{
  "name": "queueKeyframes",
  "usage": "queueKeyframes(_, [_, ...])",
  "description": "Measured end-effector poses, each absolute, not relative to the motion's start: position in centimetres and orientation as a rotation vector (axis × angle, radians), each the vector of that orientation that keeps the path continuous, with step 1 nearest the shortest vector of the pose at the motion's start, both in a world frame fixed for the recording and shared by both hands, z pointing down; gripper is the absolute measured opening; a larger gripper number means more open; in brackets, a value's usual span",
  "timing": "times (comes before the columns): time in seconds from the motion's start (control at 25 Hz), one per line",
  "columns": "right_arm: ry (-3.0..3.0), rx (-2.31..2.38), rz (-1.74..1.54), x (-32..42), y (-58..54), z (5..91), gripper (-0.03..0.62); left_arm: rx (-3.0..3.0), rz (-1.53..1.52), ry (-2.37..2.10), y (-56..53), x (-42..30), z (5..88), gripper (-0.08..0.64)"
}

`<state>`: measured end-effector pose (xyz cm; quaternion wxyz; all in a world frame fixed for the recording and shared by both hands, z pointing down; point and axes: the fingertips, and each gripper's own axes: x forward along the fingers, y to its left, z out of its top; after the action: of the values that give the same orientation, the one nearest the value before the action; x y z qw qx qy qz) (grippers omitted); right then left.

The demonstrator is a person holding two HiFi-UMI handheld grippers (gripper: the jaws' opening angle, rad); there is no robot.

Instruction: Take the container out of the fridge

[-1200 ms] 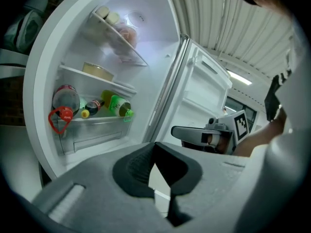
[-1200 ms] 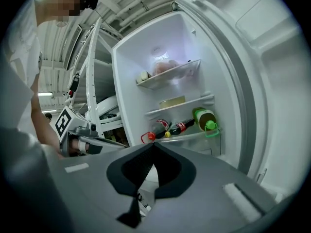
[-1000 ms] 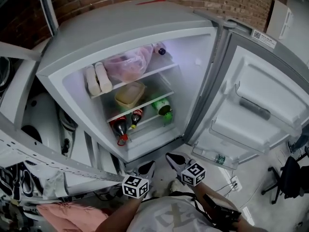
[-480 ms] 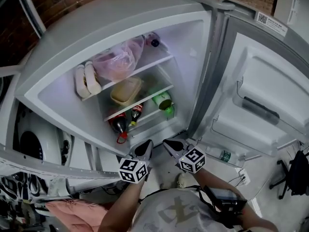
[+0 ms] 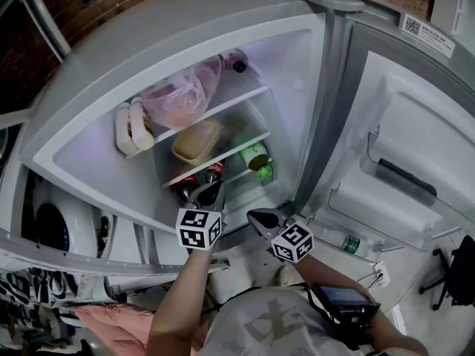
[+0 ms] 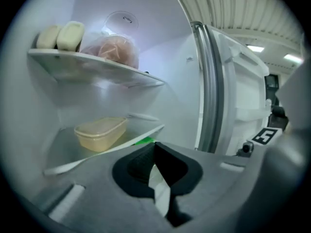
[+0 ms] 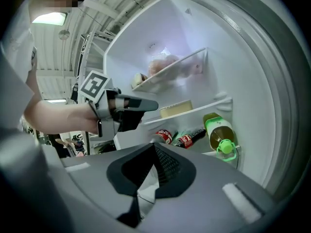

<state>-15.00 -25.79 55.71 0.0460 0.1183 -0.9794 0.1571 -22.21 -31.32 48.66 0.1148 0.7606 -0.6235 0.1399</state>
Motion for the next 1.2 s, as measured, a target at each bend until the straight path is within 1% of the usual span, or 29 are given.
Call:
queueKeyframes(0.4, [-3.002,0.305,0.419,-17.1,-27.8,54.2,0.008,2.210,0.900,-2.006,-37.1,-25.7,46.2,0.001])
queueKeyframes(0.44, [-3.003,0.300,0.413,-17.3,-28.0,54.0,0.008,2.207,0.946,-2.019,-37.6,-26.0,46.0,0.010])
queueKeyframes(0.48, [-3.004,0.294,0.409,-17.6,-28.1,53.9,0.008,2.200,0.996,-2.027,-38.0,-26.3,45.9,0.043])
queueKeyframes(0.6, [-3.005,0.275,0.406,-18.1,-28.3,53.7,0.008,2.164,1.180,-2.035,-39.2,-27.3,46.0,0.074])
queueKeyframes(0.76, [-2.997,0.259,0.420,-18.3,-28.2,54.2,0.008,2.094,1.472,-1.972,-41.0,-28.3,47.6,0.187])
queueKeyframes(0.88, [-2.993,0.258,0.429,-18.2,-28.3,54.4,0.008,2.033,1.654,-1.921,-41.9,-29.2,49.0,0.240])
queueKeyframes(1.2, [-2.981,0.291,0.443,-17.1,-29.2,54.9,0.008,1.890,1.776,-1.871,-43.0,-31.7,51.2,0.264])
